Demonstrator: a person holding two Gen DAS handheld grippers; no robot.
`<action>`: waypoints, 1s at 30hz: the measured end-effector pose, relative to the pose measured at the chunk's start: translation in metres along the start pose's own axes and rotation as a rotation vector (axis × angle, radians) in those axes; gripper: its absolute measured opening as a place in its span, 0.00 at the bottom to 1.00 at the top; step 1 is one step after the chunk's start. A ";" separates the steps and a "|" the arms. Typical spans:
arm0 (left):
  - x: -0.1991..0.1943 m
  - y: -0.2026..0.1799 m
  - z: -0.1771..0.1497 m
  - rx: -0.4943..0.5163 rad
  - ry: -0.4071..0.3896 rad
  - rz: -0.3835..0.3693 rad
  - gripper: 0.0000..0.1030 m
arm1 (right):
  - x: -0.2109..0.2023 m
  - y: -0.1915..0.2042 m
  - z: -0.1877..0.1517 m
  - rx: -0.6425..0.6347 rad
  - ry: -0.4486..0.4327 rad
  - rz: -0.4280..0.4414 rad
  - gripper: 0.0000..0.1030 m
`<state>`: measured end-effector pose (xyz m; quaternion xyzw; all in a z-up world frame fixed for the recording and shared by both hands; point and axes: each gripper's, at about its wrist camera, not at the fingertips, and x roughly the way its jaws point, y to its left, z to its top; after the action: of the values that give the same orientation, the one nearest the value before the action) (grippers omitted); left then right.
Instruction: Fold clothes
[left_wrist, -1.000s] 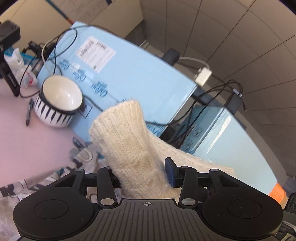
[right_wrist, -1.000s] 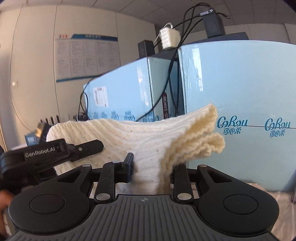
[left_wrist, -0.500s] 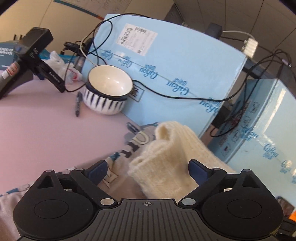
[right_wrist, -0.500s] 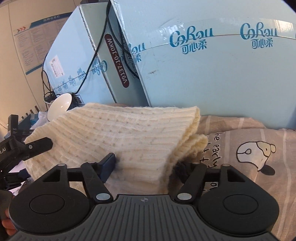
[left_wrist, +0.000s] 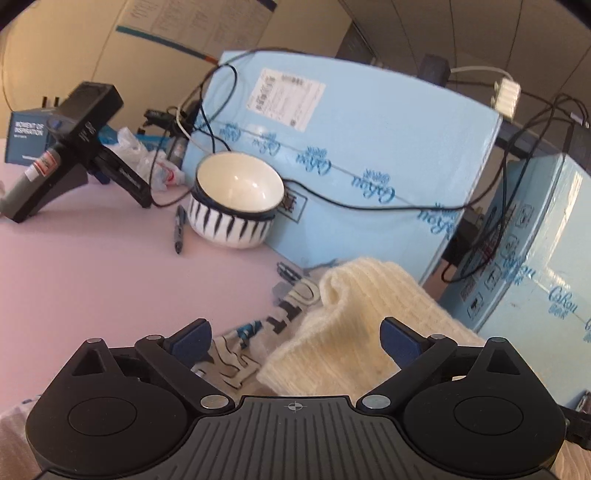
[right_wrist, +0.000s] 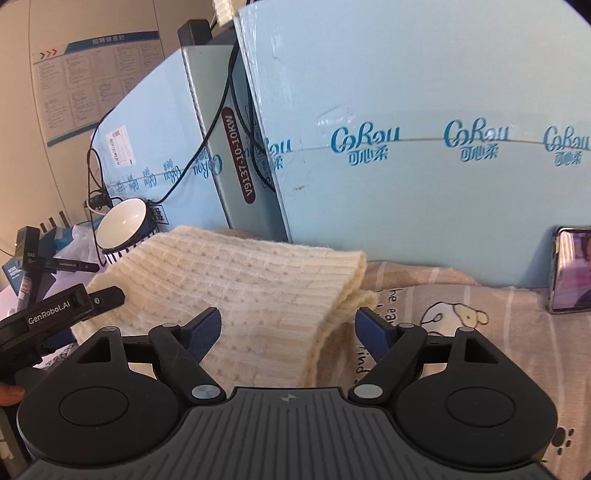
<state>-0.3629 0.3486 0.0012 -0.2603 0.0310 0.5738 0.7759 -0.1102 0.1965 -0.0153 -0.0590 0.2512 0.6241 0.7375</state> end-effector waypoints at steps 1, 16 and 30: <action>-0.006 0.001 0.002 -0.011 -0.030 0.014 0.97 | -0.009 -0.003 0.000 -0.002 -0.007 -0.002 0.78; -0.134 -0.067 -0.016 0.172 -0.143 -0.083 1.00 | -0.107 -0.014 -0.014 -0.039 -0.067 0.050 0.93; -0.185 -0.092 -0.079 0.180 -0.343 0.125 1.00 | -0.138 -0.023 -0.065 -0.086 -0.378 -0.049 1.00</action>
<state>-0.3221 0.1328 0.0310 -0.0858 -0.0342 0.6517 0.7529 -0.1201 0.0429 -0.0154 0.0216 0.0795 0.6161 0.7833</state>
